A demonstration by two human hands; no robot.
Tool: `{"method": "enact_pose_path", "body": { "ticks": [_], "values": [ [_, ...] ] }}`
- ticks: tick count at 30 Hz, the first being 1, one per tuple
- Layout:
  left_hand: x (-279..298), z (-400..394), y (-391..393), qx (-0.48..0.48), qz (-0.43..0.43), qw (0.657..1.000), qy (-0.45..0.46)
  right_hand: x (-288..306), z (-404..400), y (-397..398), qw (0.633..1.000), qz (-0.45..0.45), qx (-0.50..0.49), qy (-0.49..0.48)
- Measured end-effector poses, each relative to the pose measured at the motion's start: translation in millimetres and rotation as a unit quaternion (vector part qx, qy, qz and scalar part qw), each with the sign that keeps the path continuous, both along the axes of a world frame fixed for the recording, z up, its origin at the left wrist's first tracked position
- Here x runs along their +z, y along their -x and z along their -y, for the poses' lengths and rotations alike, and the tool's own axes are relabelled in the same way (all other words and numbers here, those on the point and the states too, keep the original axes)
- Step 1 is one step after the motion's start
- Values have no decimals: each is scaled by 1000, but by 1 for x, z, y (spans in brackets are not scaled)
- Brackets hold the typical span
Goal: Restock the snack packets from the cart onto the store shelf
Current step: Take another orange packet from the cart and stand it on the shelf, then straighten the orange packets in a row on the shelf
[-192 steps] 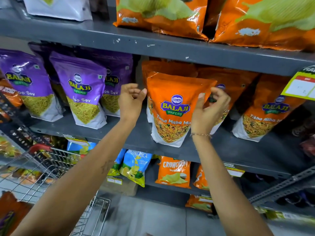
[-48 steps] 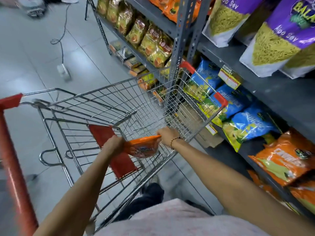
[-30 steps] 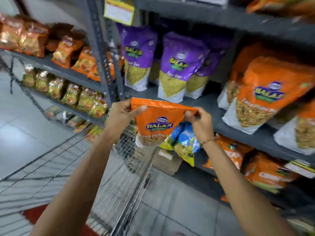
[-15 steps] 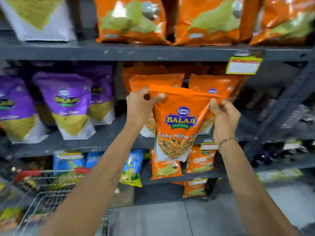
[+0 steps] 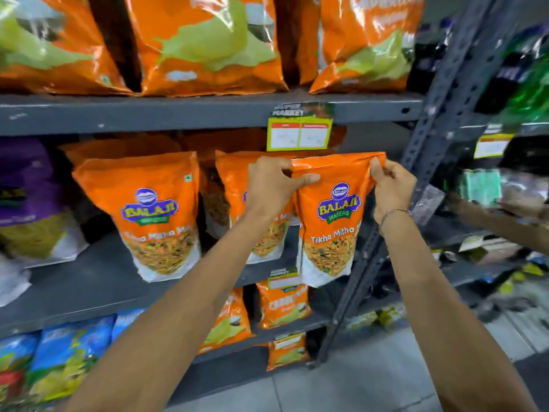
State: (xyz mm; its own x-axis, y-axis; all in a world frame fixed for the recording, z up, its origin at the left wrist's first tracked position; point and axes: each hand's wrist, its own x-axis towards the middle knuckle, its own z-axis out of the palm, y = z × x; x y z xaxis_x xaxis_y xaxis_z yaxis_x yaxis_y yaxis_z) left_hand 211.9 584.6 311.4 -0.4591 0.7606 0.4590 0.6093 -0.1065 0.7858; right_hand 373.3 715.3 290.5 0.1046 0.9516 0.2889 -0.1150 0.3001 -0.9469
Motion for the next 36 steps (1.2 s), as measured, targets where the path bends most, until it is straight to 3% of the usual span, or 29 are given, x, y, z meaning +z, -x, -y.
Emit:
{"method": "enact_pose_path", "body": {
  "ticks": [5,10,17,20,25,30,33,36],
  "values": [
    [0,-39,-17,49,-30,998,31,-5,-52,6,999,11,-37,34],
    [-8,-61,-9,136,-119,982,46,-2,-72,30,988,124,-86,-13],
    [-16,-78,-23,161,-240,951,113,-13,-95,40,993,49,-39,97],
    [-12,-86,-28,167,-271,941,114,-15,-101,32,992,51,-59,95],
    [-22,-75,-25,127,-211,965,89,-26,-72,31,994,89,-20,67],
    [-56,-14,-5,74,-119,990,6,-63,7,45,991,89,-60,-78],
    [-85,40,37,96,-85,989,74,-95,65,73,983,100,83,-132],
    [-121,100,98,172,-32,972,160,-118,103,117,917,211,330,-70]
  ]
}}
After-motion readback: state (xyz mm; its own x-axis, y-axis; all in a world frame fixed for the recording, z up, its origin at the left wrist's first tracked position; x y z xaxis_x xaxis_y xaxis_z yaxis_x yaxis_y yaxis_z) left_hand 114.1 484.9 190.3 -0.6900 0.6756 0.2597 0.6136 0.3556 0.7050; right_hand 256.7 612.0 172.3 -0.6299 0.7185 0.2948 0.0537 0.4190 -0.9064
